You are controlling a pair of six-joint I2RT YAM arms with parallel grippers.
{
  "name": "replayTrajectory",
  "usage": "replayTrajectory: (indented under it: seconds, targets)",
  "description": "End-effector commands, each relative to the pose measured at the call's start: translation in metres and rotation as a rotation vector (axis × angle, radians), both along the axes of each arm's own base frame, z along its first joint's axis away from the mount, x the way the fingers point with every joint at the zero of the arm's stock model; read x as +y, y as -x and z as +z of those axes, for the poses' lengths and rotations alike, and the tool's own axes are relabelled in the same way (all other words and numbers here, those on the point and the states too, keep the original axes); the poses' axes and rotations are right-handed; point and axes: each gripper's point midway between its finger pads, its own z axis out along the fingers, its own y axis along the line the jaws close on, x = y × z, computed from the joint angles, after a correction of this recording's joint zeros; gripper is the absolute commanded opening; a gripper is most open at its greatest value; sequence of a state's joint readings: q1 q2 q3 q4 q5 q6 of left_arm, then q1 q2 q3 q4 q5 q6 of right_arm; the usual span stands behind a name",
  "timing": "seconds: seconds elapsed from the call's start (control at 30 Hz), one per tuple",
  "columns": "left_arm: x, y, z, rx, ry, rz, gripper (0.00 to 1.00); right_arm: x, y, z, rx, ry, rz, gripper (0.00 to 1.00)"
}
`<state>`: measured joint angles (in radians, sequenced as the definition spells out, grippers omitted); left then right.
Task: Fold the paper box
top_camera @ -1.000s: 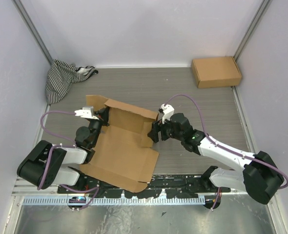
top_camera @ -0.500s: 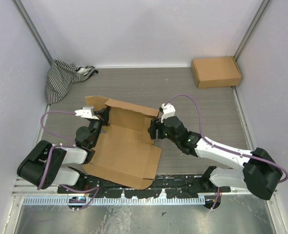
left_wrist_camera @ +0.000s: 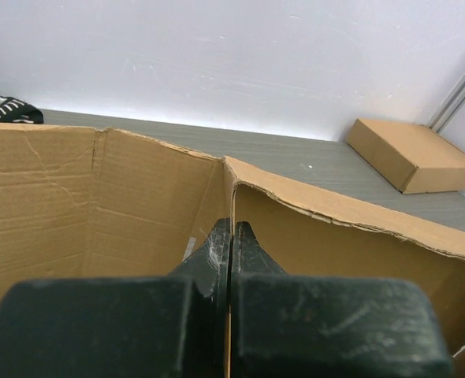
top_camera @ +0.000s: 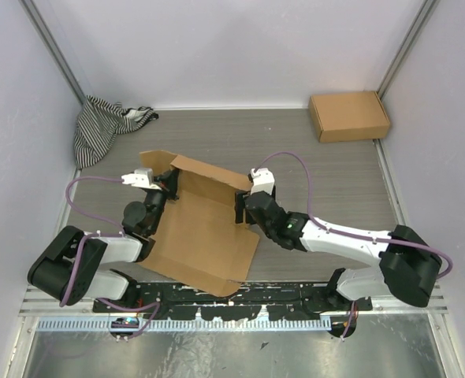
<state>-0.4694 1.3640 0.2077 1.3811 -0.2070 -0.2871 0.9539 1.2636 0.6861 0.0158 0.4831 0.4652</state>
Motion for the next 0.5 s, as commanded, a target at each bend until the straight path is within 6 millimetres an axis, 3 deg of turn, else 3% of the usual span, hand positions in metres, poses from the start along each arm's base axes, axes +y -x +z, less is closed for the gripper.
replayTrajectory:
  seconds: [0.0,0.13,0.3,0.47]
  targets:
    - [-0.002,-0.001,0.021,-0.065,0.013,0.002,0.00,-0.003,-0.016,0.007,-0.027,-0.021,-0.121,0.73]
    - [0.000,0.000,0.020,-0.064,0.011,0.008,0.00,-0.005,-0.021,0.005,-0.033,-0.025,-0.168,0.66]
    - [0.001,0.000,0.021,-0.066,0.014,0.015,0.00,-0.019,-0.030,0.011,-0.064,-0.009,-0.274,0.48]
    - [-0.002,0.001,0.019,-0.056,0.009,0.004,0.00,-0.024,-0.036,0.013,-0.095,0.010,-0.321,0.38]
